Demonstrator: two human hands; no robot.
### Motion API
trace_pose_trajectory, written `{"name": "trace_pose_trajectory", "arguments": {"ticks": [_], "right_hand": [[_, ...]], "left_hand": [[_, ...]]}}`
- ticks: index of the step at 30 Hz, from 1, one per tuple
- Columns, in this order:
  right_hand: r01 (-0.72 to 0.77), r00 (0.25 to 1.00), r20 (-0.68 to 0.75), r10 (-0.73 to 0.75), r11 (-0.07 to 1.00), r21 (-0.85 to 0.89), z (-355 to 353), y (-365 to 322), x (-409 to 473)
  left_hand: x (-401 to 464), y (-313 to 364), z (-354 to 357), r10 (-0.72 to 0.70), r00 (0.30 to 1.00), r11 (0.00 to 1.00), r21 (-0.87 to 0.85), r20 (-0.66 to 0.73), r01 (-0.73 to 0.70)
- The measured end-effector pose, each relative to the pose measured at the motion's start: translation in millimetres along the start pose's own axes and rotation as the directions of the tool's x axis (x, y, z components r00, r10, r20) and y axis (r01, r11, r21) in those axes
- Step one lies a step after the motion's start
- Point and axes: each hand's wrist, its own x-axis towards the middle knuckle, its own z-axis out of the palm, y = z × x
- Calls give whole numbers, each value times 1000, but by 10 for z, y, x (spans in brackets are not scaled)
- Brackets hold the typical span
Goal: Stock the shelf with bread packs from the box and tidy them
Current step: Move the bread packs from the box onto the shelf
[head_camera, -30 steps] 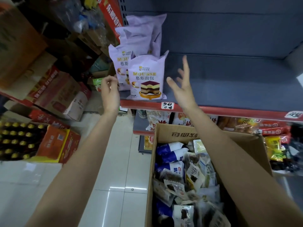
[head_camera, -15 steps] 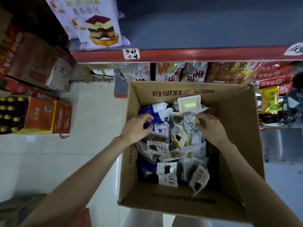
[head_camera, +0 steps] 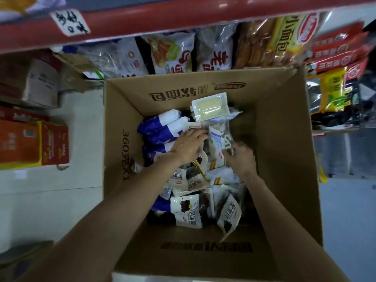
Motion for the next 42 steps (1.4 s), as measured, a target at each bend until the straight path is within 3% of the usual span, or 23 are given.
{"name": "trace_pose_trajectory", "arguments": {"ticks": [3,6,9,11,13,15,17,20,22,24,27,29,37,42], "right_hand": [[106,989,98,-115,990,90,-71,13,34],[123,985,88,-147,964,236,-151,-51,104],[171,985,-38,-166,959,226,-176,-116,240],[216,975,-90,-205,966,143,-155,-183,311],[226,965,-131,-228,974,-29,-117,-254,358],[298,913,-207,-352,921,-250,-85,-355,388],[423,815,-218,-537,808,-409,-2,-530,425],[579,693,-72,-717,613,-538,223,-929,485],[600,729,162,-666,506,-620,414,-1205,505],[547,811,301,-503,465,-696,628,-1381,597],[422,901,287,-326,502,-755,816,-1501,817],[398,916,289,-277,549,-735,891,-1523,934],[484,857,249,-451,535,-693,902,-1218,966],[478,869,290,-400,533,-698,951,-1173,931]], "left_hand": [[14,-23,90,-18,999,994,-106,-35,14],[-95,-120,106,-66,969,971,-240,-238,7],[-203,-388,71,-281,876,955,-205,-392,215],[-249,-650,65,-454,842,891,-123,-292,437],[-276,-871,68,-561,818,827,-44,-127,560],[-264,-1003,98,-553,832,831,52,-32,554],[-213,-1081,137,-503,864,859,101,-16,502],[-124,-1156,147,-458,888,889,-32,-47,457],[-108,-1212,130,-446,885,892,-157,-136,425],[-118,-1300,85,-446,874,888,-214,-195,406],[-103,-1418,-11,-452,882,883,-200,-129,424],[-50,-1450,-48,-450,888,889,-142,-93,435],[27,-1341,-49,-392,914,906,128,-103,404],[-59,-1237,-96,-409,906,895,149,-104,421]]}}
